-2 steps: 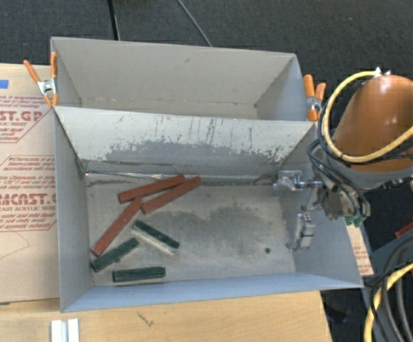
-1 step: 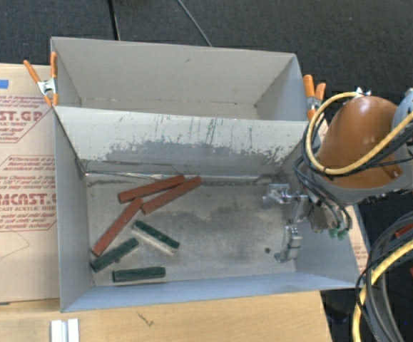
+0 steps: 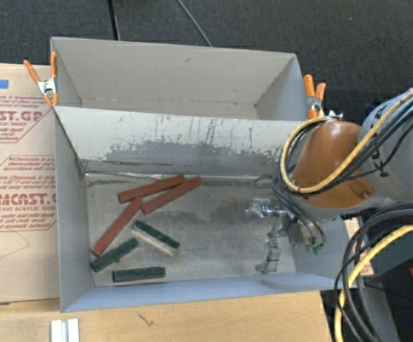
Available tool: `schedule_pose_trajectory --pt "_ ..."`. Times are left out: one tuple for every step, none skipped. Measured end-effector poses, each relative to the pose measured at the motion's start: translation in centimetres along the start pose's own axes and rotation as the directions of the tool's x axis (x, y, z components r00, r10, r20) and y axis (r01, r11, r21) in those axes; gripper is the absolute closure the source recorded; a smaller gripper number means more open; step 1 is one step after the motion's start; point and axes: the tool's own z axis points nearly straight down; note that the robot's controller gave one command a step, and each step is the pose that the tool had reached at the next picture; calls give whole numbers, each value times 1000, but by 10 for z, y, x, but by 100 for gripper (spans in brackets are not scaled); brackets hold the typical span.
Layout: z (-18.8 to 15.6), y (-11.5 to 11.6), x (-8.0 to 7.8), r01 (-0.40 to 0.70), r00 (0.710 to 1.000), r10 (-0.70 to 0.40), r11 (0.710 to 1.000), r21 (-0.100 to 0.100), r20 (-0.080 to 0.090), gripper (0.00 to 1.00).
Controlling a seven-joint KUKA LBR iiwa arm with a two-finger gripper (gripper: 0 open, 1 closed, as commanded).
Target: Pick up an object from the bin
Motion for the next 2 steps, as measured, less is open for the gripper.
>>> schedule_pose_trajectory --pt "-1 31 -4 34 999 -34 999 -2 -14 0" --pt "-6 70 -44 156 988 -156 988 -1 -1 0"
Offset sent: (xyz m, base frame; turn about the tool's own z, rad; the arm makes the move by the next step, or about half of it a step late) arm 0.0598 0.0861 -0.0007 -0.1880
